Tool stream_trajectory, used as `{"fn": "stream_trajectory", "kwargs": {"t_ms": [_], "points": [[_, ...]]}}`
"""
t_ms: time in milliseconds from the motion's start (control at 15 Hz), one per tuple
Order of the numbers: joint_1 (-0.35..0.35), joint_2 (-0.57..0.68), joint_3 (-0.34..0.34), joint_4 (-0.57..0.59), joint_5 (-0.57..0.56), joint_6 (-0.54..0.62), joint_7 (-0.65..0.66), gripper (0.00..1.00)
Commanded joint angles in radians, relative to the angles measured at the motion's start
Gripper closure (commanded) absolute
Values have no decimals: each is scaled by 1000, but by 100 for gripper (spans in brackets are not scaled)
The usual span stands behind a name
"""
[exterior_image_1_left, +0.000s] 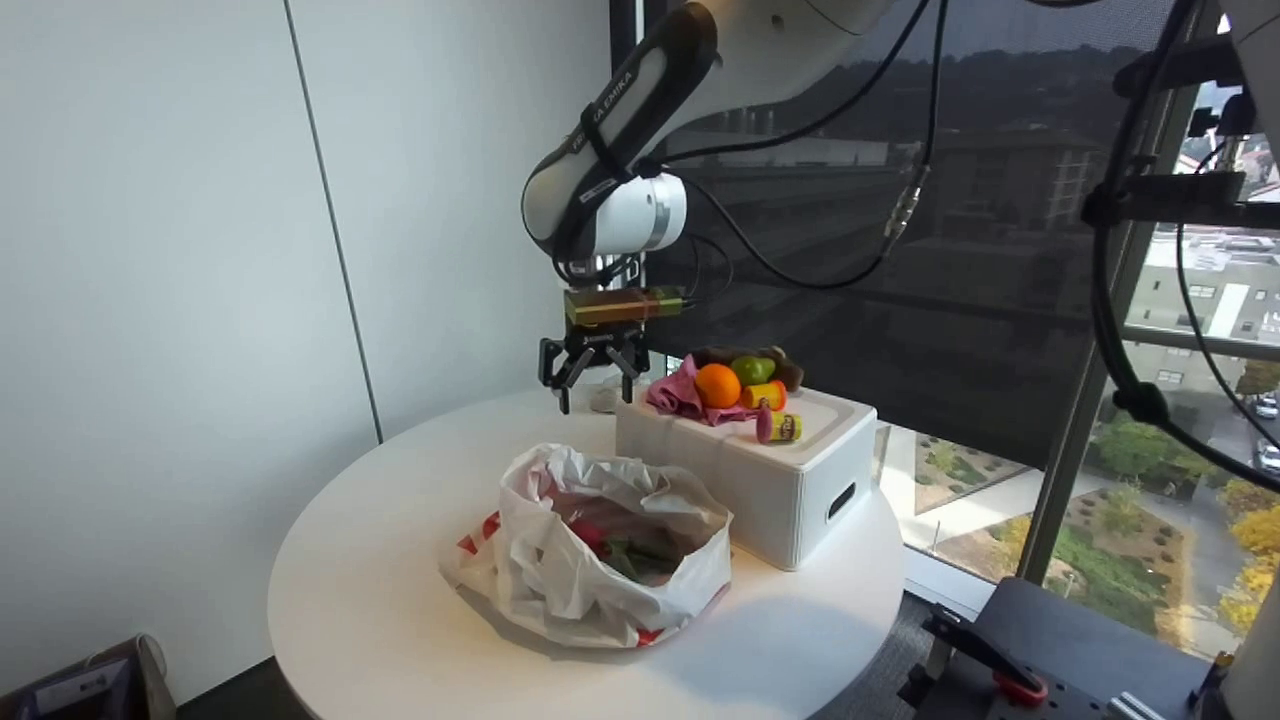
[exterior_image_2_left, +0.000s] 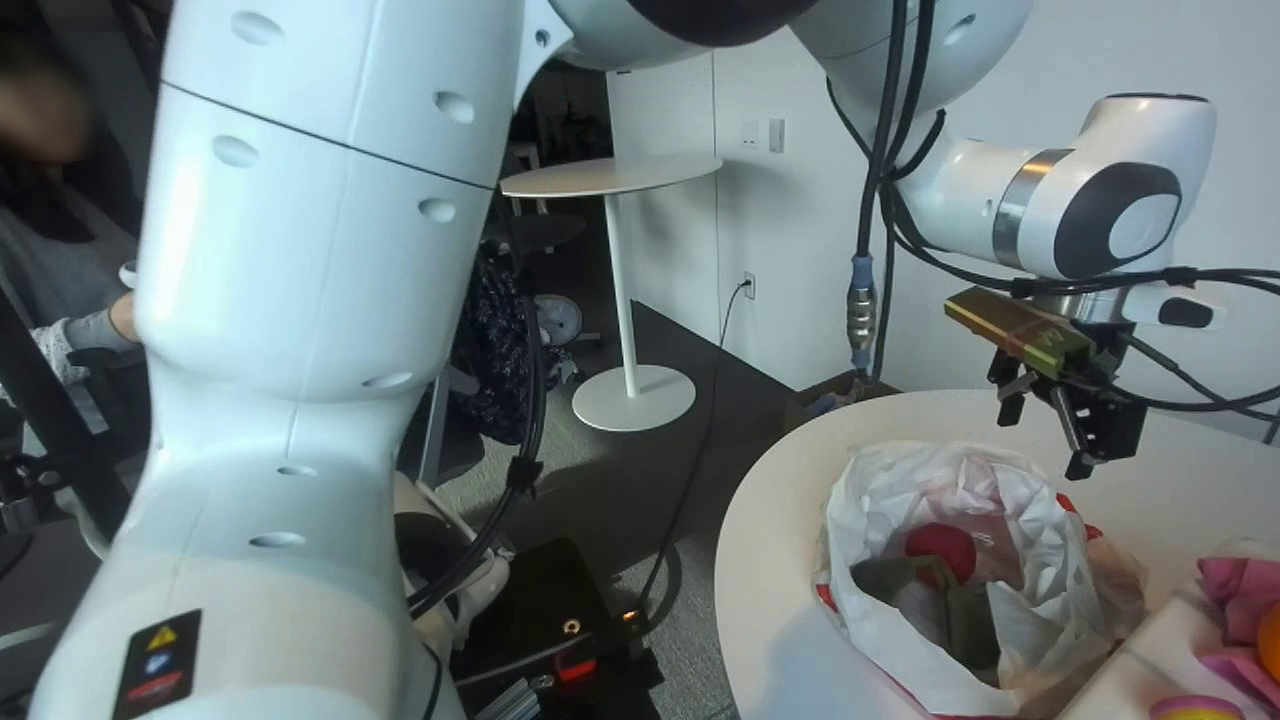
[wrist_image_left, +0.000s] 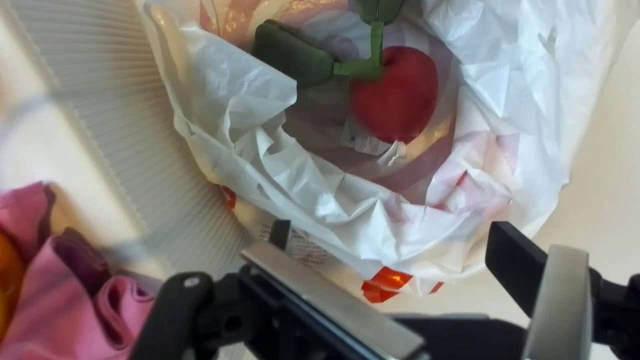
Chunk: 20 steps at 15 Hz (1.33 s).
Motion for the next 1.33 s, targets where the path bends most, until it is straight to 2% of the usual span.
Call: {"fn": "stream_trajectory", "kwargs": {"t_ms": [0,333,667,1267], "points": [[-51,-84,-48,-14,39,-1,68,0],[-98,-79,-131,-2,15,14,195,0],[-121,-27,-178,23,20,23,303,0],[-150,44,-206,32,25,4,401,0]]}}
